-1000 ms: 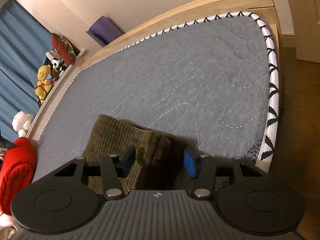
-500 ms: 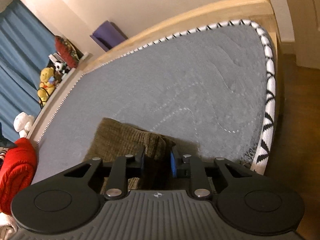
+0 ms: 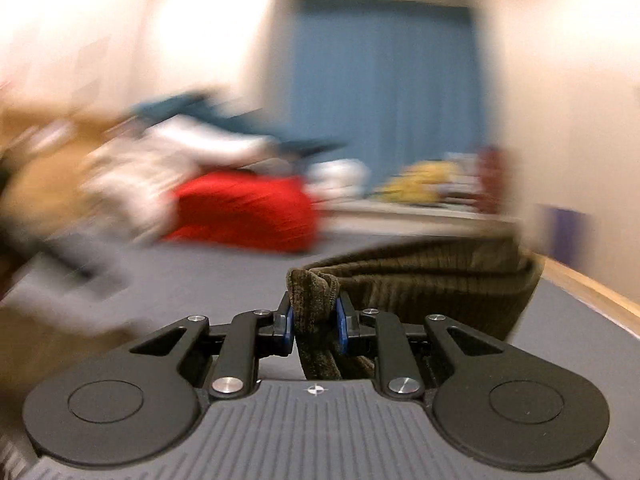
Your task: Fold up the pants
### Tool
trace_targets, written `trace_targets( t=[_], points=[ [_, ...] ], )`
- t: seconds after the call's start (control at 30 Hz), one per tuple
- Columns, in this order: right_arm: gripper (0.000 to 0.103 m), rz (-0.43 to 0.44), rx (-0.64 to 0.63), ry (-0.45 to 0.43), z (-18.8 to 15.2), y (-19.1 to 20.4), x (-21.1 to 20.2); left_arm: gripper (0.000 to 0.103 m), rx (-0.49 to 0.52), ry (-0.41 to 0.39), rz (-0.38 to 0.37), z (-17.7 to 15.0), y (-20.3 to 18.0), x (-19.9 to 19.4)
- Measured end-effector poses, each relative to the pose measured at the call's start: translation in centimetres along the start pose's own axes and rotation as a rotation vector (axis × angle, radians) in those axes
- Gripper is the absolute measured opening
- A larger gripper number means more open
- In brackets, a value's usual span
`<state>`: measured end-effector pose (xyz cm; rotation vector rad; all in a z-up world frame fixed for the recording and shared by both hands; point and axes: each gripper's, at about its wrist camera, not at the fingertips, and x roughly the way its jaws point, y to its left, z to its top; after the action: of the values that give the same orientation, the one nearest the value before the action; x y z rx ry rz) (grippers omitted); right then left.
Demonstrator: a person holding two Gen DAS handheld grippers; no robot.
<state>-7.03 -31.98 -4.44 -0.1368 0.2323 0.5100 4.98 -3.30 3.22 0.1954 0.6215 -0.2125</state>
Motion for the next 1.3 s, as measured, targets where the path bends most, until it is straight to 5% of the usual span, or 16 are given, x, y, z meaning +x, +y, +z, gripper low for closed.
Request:
trace_targets(
  t=[0.07,0.17,0.33,0.47,0.57,0.7,0.8,1.03,1.07,1.13,1.3],
  points=[
    [0.024,0.143,-0.098,0.144,-1.9,4.9,2.4,0.056,-0.018,0.006,-0.010,0.0,0.3,0.0],
    [0.027,0.229,-0.216,0.293,-4.4,9.8,3.7,0.067,-0.049,0.023,-0.040,0.0,0.9,-0.1],
    [0.056,0.271,-0.207,0.236,-2.8,10.0,0.6,0.068,-0.162,0.102,-0.129,-0.5,2.4,0.9],
    [0.061,0.227,-0.118,0.203,-1.5,8.1,-1.0,0.061,-0.281,0.200,-0.234,-1.3,3.2,3.1],
    [0.061,0.190,-0.142,0.227,-2.3,7.4,-1.1,0.046,-0.399,0.281,-0.341,-2.3,3.4,5.3],
    [0.060,0.211,-0.153,0.260,-3.5,8.1,-0.2,0.048,-0.518,0.388,-0.436,-3.4,3.1,8.5],
    [0.060,0.223,-0.161,0.285,-3.9,8.9,0.9,0.056,-0.572,0.430,-0.419,-4.0,3.1,10.1],
    [0.051,0.292,-0.137,0.354,-4.6,9.6,2.9,0.056,-0.605,0.436,-0.437,-4.7,3.1,12.6],
    [0.048,0.304,-0.141,0.358,-4.7,9.7,3.0,0.052,-0.580,0.427,-0.420,-4.6,2.8,12.6],
    [0.029,0.311,-0.150,0.343,-4.3,9.9,2.8,0.026,-0.516,0.397,-0.391,-3.8,2.5,12.1],
    [0.015,0.281,-0.132,0.159,-1.8,9.7,0.2,0.021,-0.453,0.180,-0.306,-0.6,3.6,8.4]
  ],
)
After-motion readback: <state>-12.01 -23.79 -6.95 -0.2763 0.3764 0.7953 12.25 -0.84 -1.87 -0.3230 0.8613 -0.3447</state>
